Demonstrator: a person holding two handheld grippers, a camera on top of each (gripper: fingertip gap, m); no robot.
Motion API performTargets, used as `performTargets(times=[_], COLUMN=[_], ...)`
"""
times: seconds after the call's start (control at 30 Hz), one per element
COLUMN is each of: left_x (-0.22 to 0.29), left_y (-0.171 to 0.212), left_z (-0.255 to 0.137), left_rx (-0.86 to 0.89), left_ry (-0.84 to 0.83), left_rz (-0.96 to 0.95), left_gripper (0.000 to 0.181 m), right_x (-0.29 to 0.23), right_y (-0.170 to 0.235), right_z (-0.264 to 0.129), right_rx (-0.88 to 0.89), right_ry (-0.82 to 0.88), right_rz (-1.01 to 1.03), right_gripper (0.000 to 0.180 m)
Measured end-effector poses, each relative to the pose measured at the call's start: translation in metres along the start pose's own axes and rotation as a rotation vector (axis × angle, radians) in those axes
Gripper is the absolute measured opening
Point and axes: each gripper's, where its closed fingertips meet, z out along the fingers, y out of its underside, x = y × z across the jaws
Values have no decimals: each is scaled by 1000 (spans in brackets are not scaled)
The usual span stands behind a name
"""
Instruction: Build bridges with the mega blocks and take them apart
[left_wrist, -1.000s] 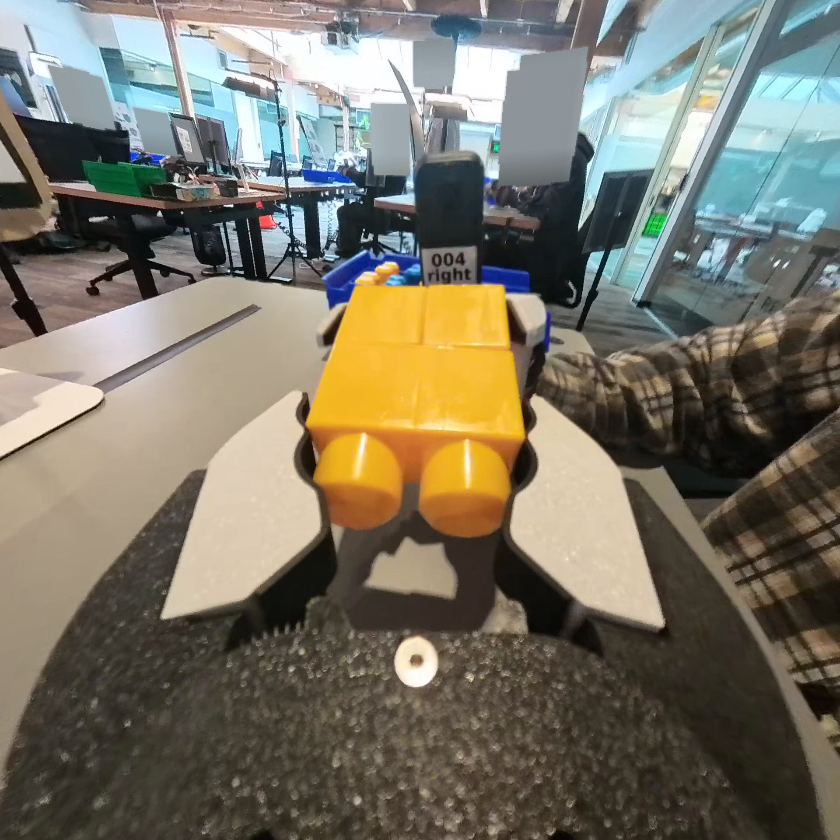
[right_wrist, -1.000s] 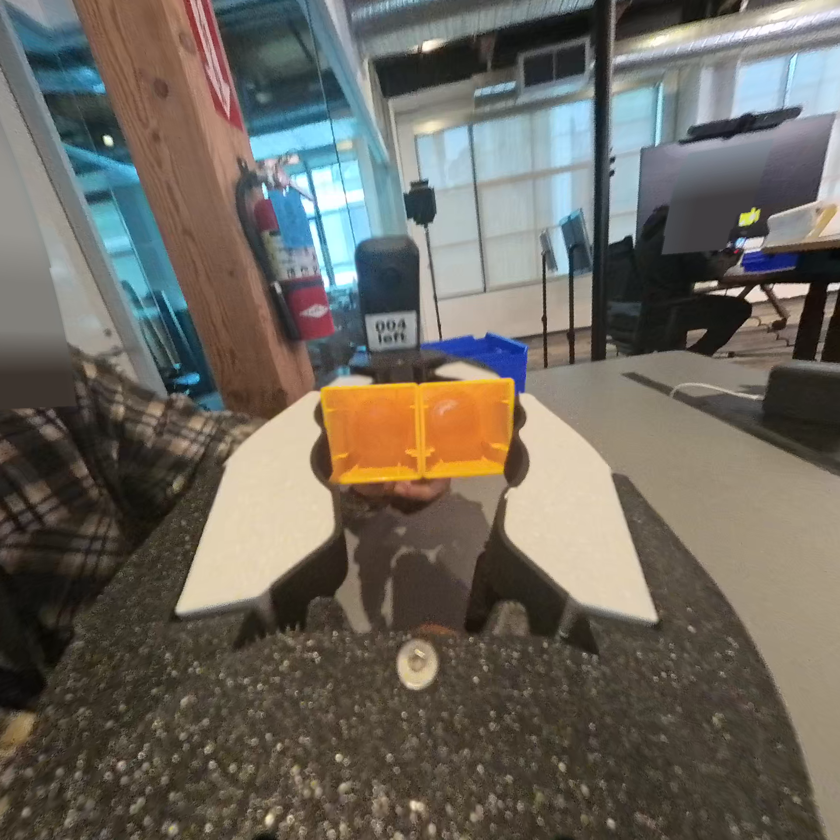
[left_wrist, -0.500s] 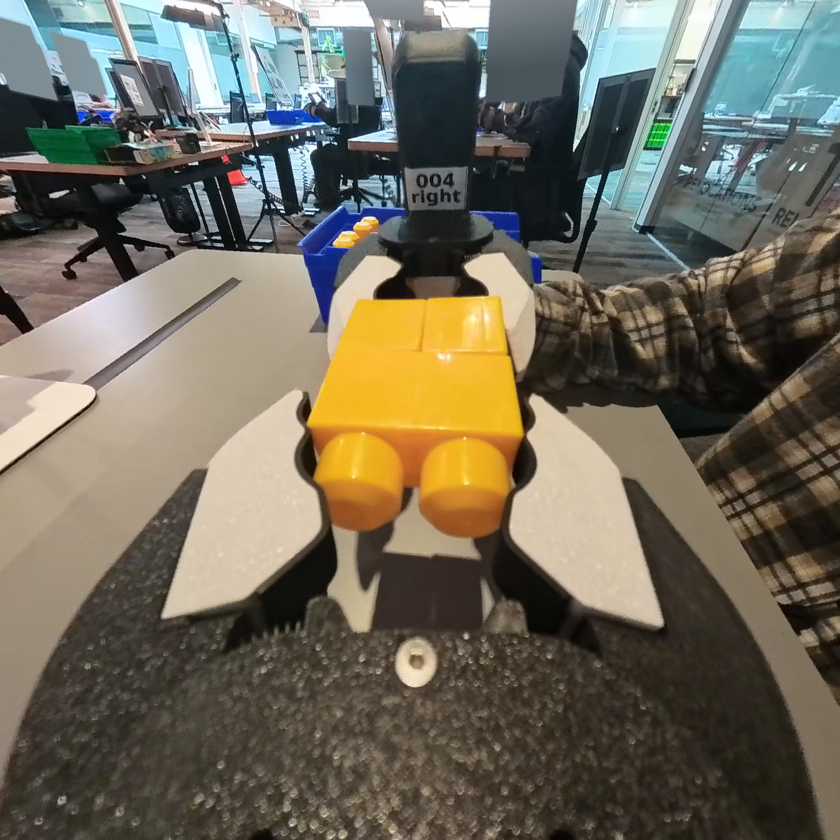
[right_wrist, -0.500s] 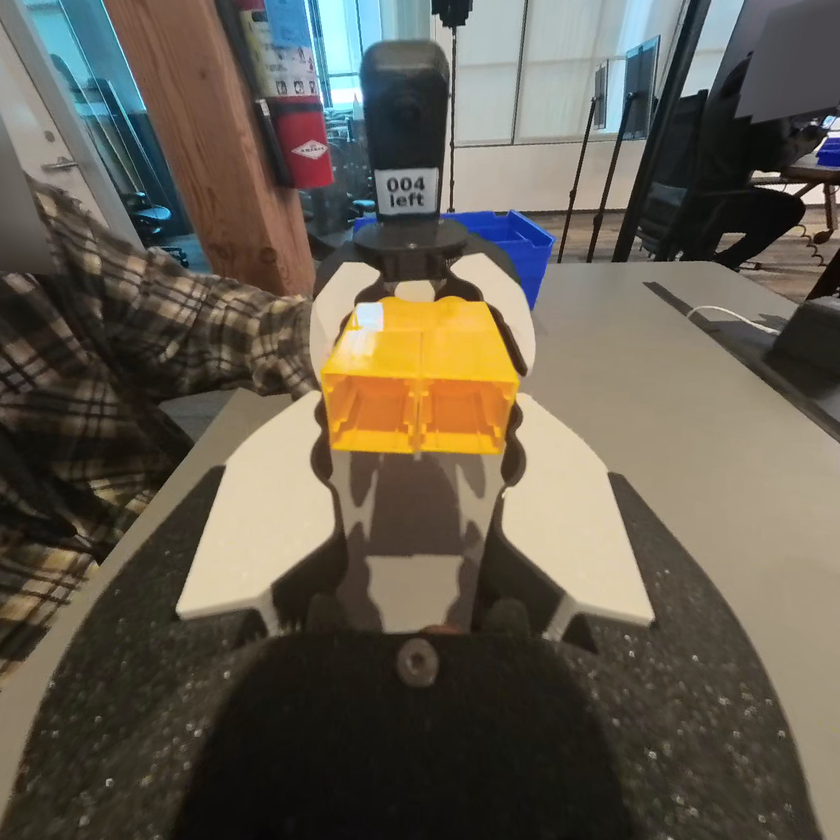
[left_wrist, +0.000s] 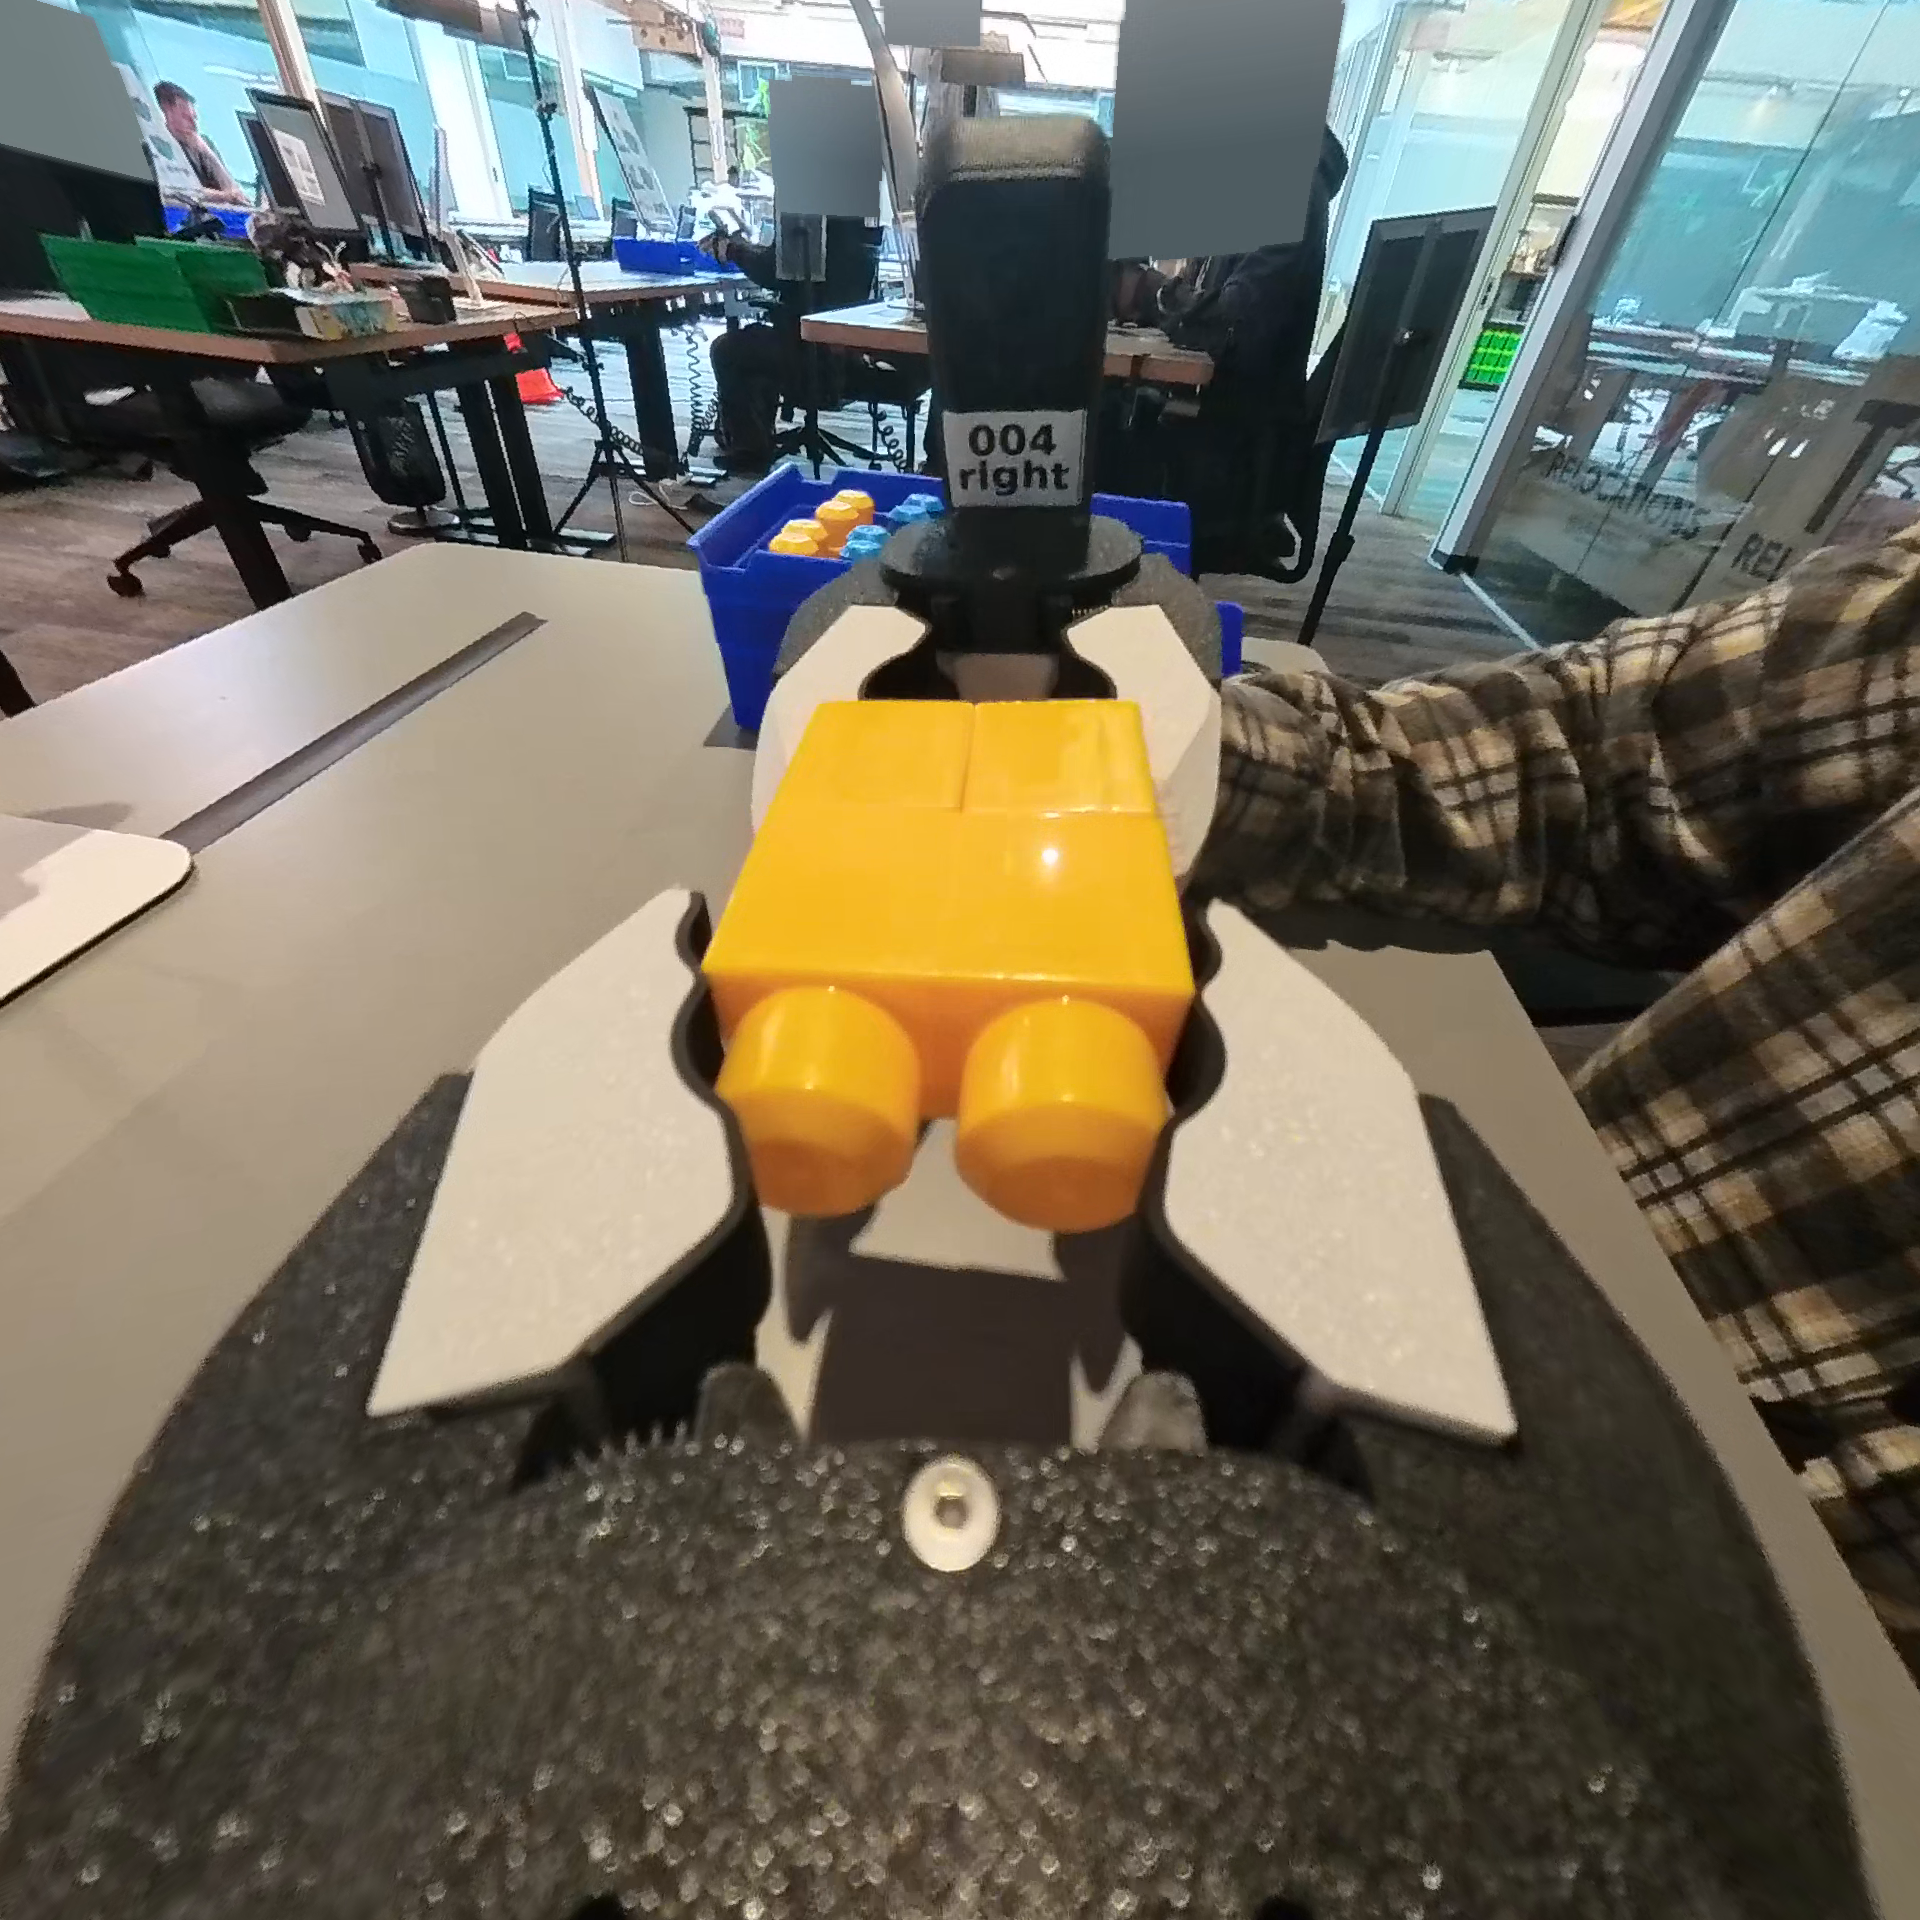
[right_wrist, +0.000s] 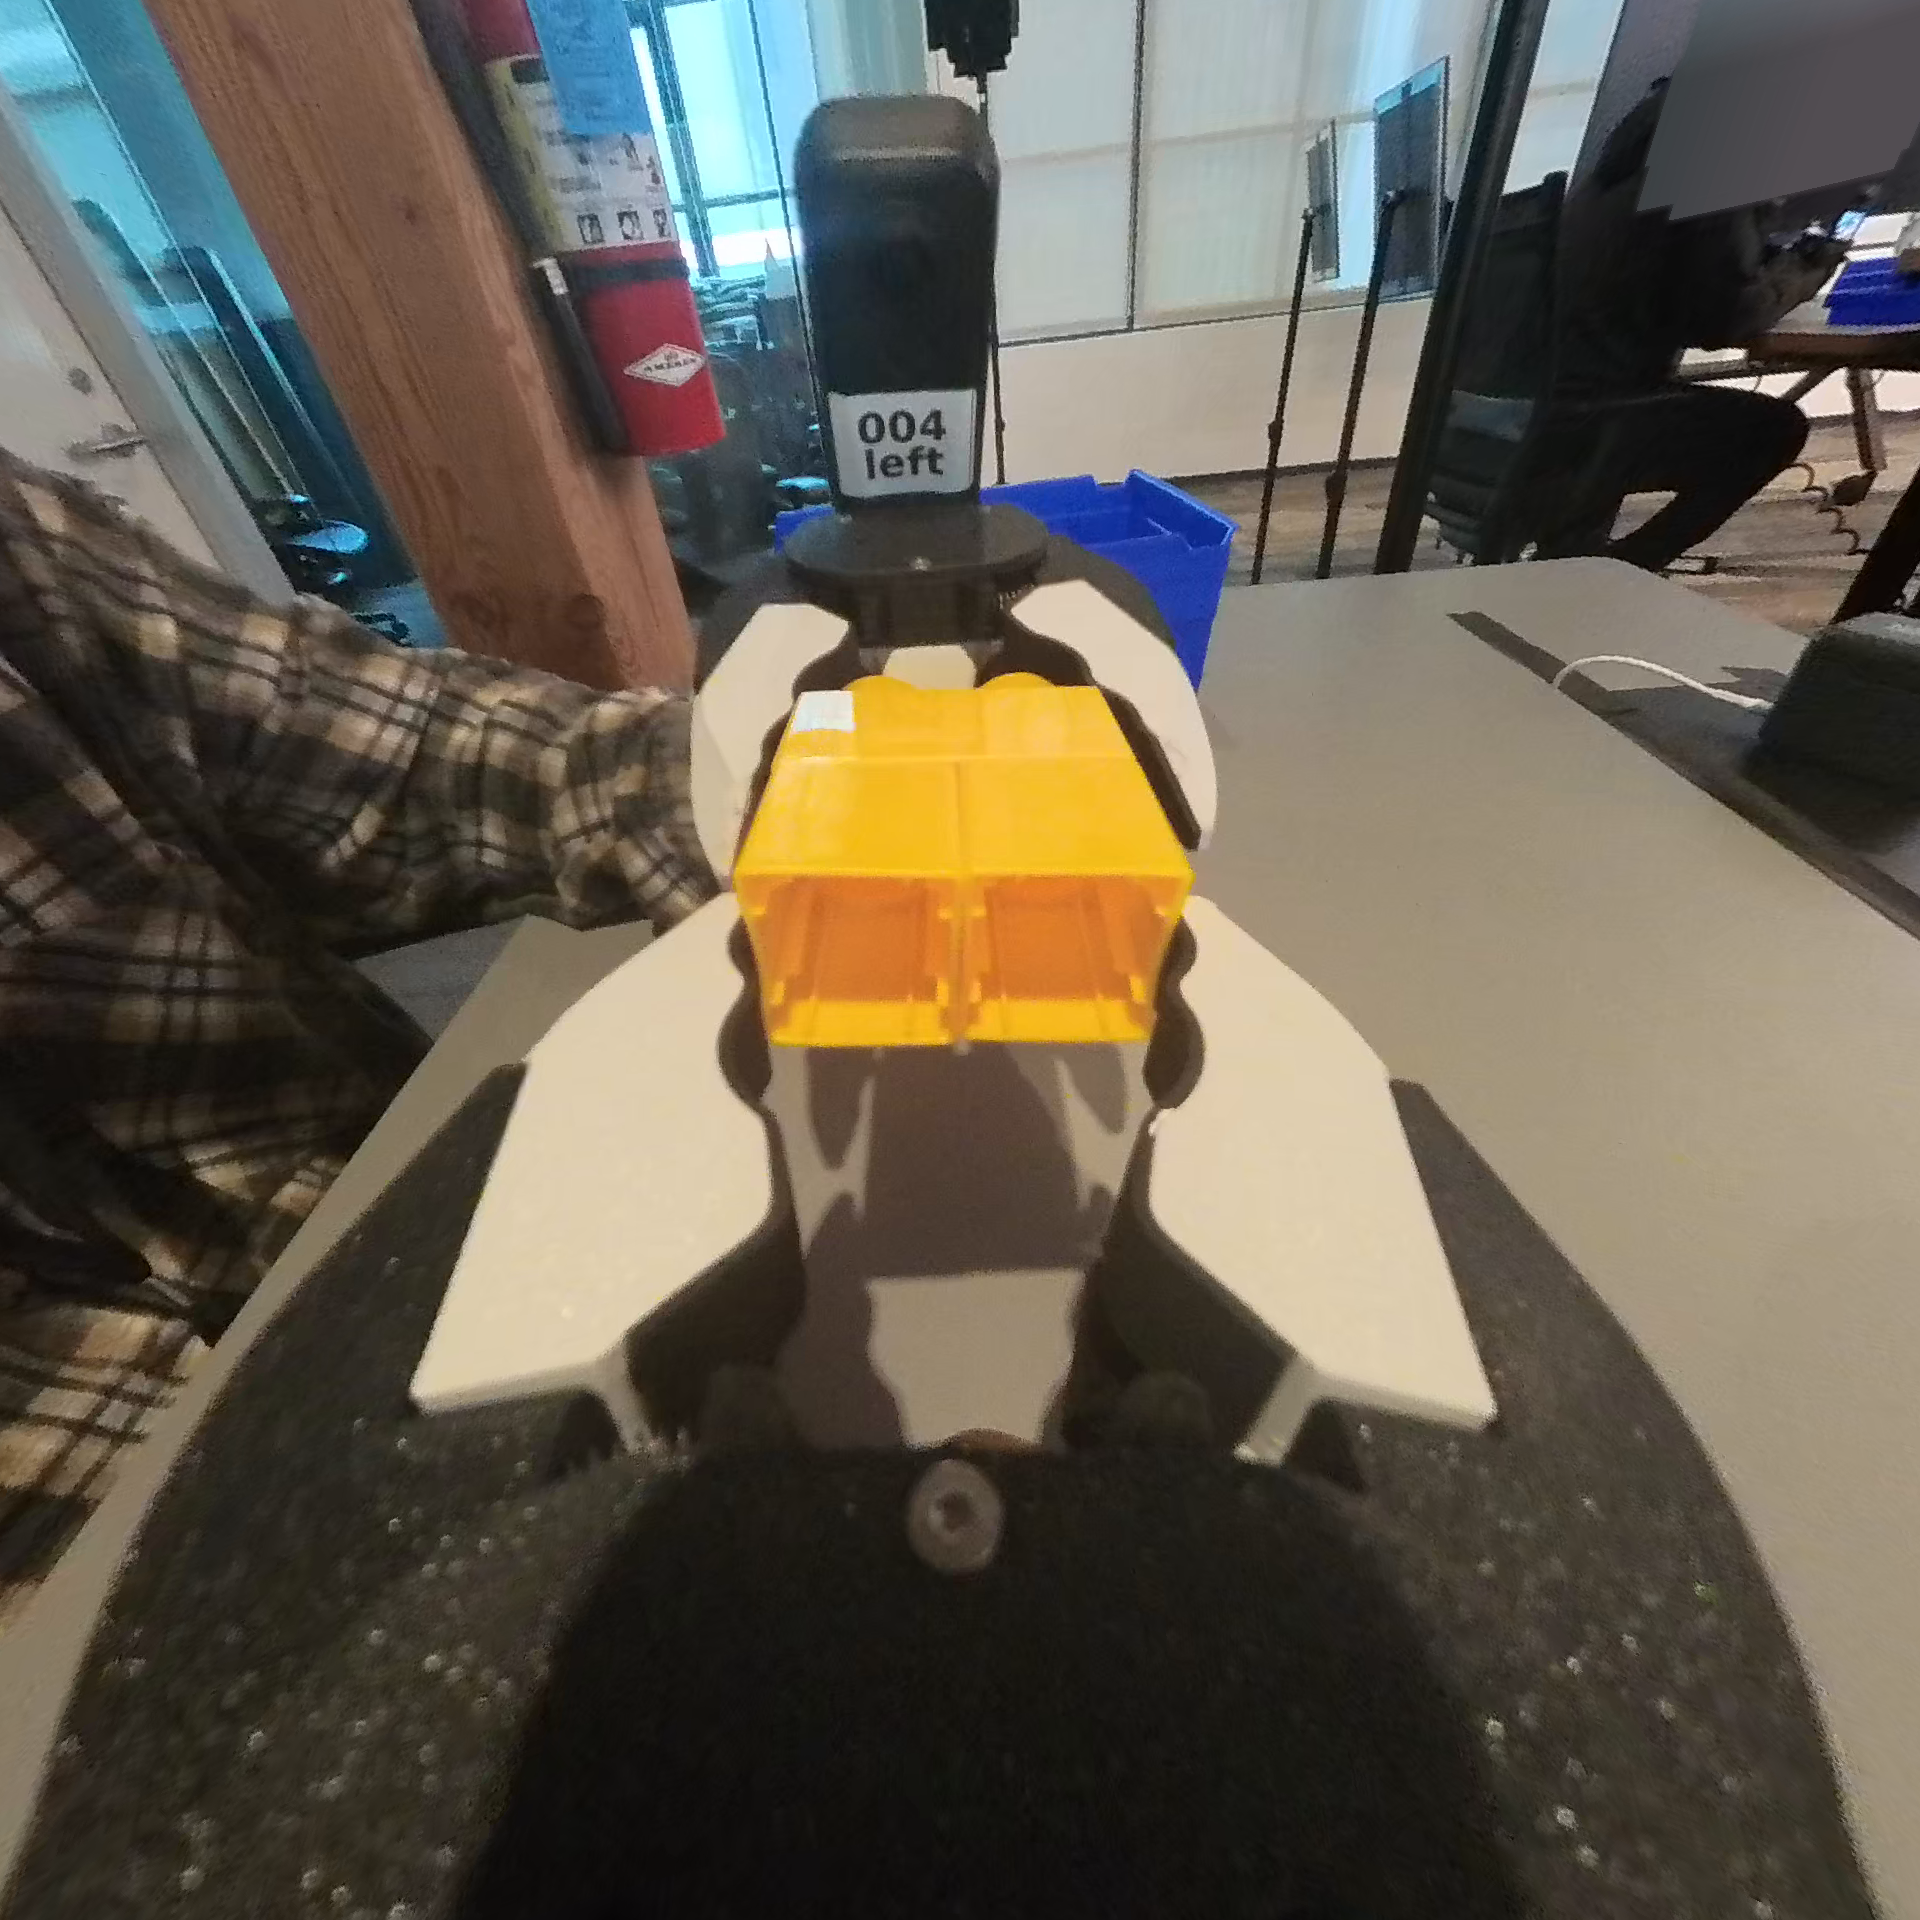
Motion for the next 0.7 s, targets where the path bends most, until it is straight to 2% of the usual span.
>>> performTargets(times=[0.2, 0.43, 0.5, 0.6, 0.7], left_x=[-2, 2, 11, 26, 43], left_y=[4, 16, 15, 4, -8], left_z=[1, -2, -7, -11, -9], left_rx=[-32, -208, -216, -200, -197], left_ry=[-16, -16, 31, 121, 218], left_rz=[17, 162, 206, 252, 317], left_gripper=[85, 85, 86, 86, 86], right_x=[3, -1, 1, -9, -21], right_y=[5, 24, 21, 3, -7], right_z=[2, -1, -14, -33, -39], right_rx=[-24, -149, -176, -125, -148], right_ry=[30, -41, -58, -200, -333], right_rz=[-13, -76, -22, 194, 411], right_gripper=[72, 77, 87, 82, 74])
